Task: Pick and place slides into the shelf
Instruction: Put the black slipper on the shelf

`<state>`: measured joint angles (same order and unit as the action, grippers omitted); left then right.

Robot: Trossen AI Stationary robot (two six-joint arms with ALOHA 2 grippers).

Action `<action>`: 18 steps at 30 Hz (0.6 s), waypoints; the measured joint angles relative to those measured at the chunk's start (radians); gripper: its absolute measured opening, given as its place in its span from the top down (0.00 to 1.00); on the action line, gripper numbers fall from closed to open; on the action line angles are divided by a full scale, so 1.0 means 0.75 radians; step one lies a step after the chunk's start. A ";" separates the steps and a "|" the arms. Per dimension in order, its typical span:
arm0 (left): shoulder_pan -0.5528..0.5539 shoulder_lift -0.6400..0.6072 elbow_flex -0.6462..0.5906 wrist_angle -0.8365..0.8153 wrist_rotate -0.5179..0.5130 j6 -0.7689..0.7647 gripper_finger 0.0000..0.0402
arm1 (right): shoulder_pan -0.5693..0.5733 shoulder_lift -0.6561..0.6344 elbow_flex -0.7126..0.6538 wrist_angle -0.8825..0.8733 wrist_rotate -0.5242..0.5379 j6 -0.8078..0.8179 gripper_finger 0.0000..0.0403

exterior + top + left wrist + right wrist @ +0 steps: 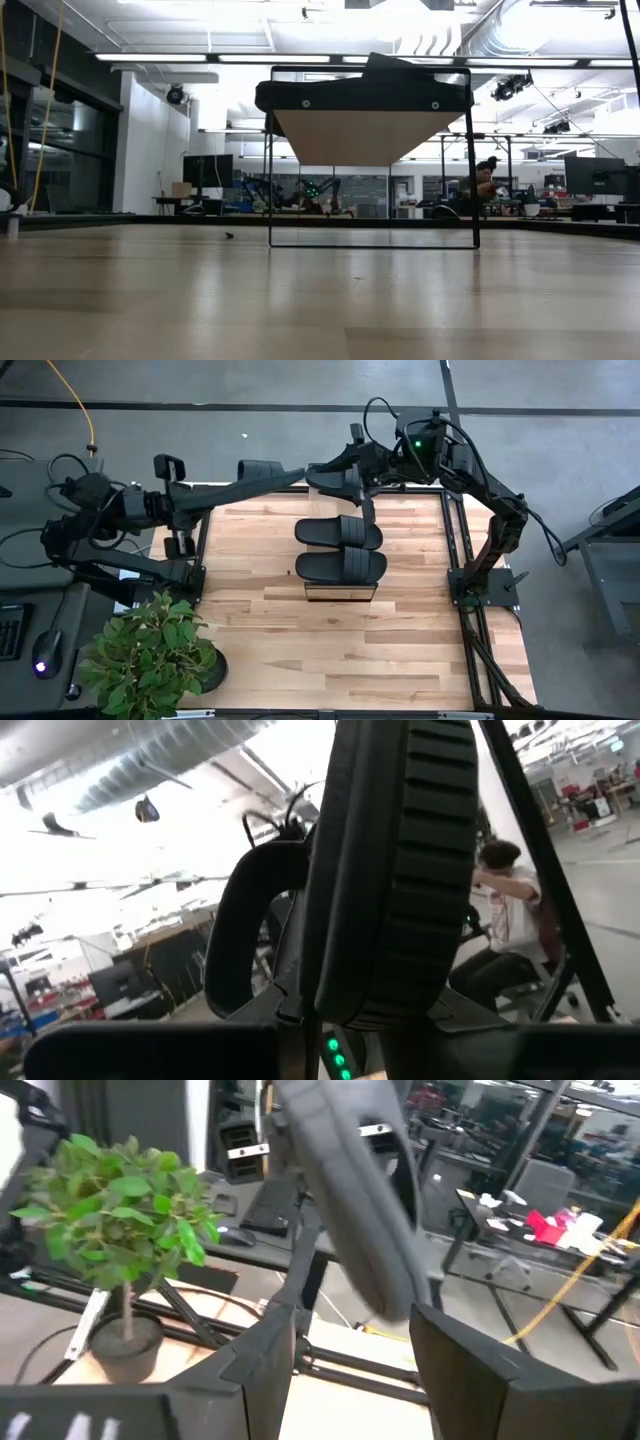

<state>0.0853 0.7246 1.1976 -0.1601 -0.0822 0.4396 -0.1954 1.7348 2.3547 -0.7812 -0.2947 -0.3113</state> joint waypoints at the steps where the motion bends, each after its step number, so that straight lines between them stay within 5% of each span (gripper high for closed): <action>1: 0.001 0.002 -0.001 -0.004 0.005 -0.003 0.86 | 0.000 0.000 0.000 0.000 0.012 -0.003 0.53; 18: 0.000 0.136 -0.001 0.126 0.066 -0.008 0.86 | 0.002 0.022 0.000 0.001 0.003 0.020 0.42</action>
<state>0.0855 0.8264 1.1973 -0.0655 -0.0327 0.4337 -0.1940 1.7515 2.3547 -0.7808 -0.2924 -0.2962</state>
